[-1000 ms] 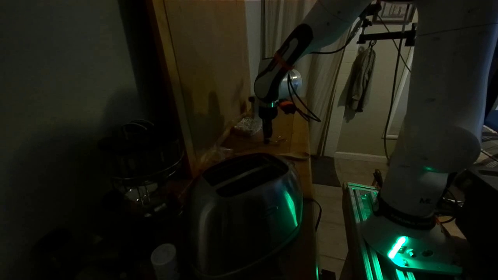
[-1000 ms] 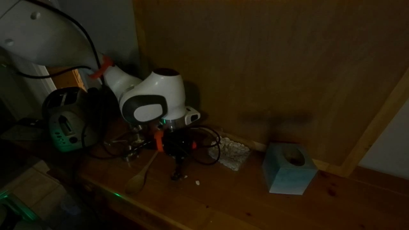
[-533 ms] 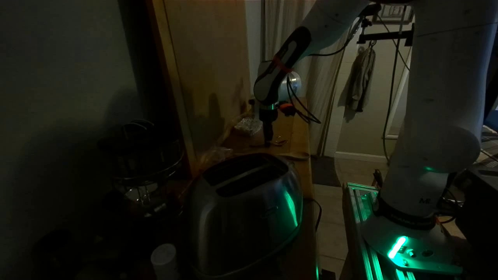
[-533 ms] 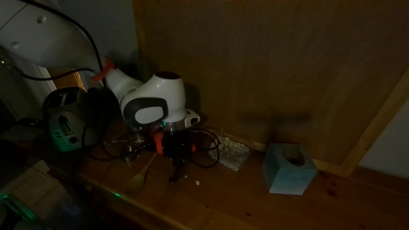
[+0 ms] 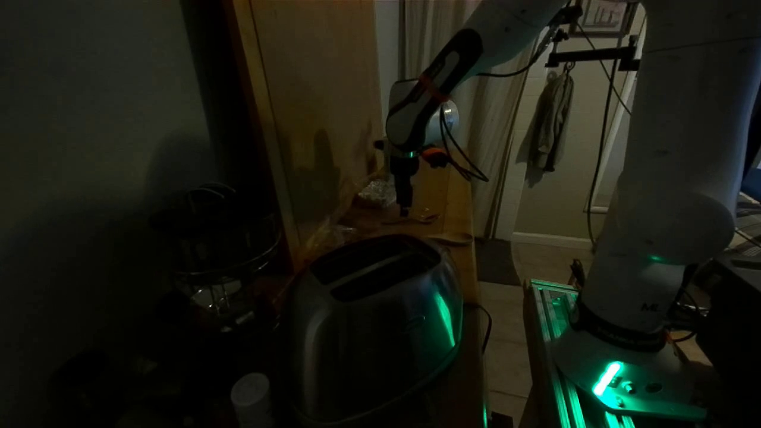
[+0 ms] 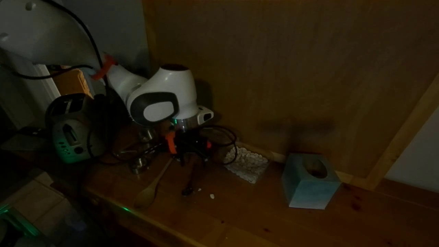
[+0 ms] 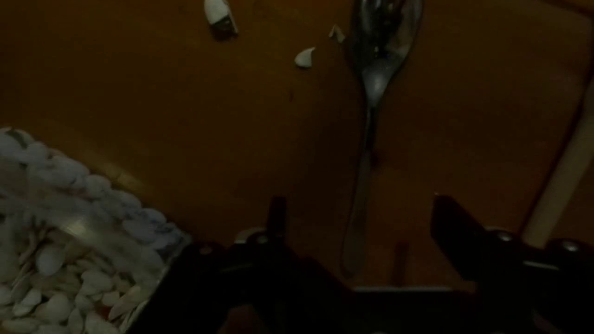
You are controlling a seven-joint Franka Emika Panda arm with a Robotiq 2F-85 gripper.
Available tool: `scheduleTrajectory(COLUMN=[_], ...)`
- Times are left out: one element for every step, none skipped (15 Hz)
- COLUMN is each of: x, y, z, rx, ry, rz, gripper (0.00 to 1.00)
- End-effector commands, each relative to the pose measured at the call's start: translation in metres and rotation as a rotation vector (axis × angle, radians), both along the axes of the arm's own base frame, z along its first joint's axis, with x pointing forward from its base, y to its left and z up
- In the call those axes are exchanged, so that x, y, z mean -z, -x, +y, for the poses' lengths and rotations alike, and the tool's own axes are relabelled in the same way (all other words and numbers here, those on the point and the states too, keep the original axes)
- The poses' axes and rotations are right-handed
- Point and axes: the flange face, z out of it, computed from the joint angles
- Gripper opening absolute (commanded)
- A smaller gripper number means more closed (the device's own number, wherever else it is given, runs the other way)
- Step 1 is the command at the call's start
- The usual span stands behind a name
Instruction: Place the petal on the spoon and empty it into the middle bowl on the left side of the wooden spoon
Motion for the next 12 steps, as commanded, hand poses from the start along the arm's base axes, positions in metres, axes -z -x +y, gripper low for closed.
scheduleTrajectory(x=[-0.049,-0.063,-0.072,-0.081,-0.09,-0.097,-0.103,-0.09,-0.097,-0.101,-0.103,-0.103], y=[0.007,0.009,0.012,0.016,0.021,0.026,0.03,0.017,0.02,0.023,0.024,0.025], z=[0.011,0.013,0.014,0.014,0.015,0.016,0.016,0.012,0.012,0.013,0.013,0.014], rx=[-0.01,0.007,0.026,0.051,0.08,0.099,0.115,0.081,0.093,0.1,0.103,0.104], ry=[0.046,0.04,0.033,0.029,0.014,0.006,-0.004,-0.003,-0.008,-0.01,-0.012,-0.013], rz=[-0.036,-0.044,-0.048,-0.046,-0.043,-0.038,-0.042,-0.046,-0.047,-0.049,-0.051,-0.051], gripper=[1.0,1.0,1.0,1.0,1.0,1.0,1.0,1.0,1.0,1.0,1.0,1.0])
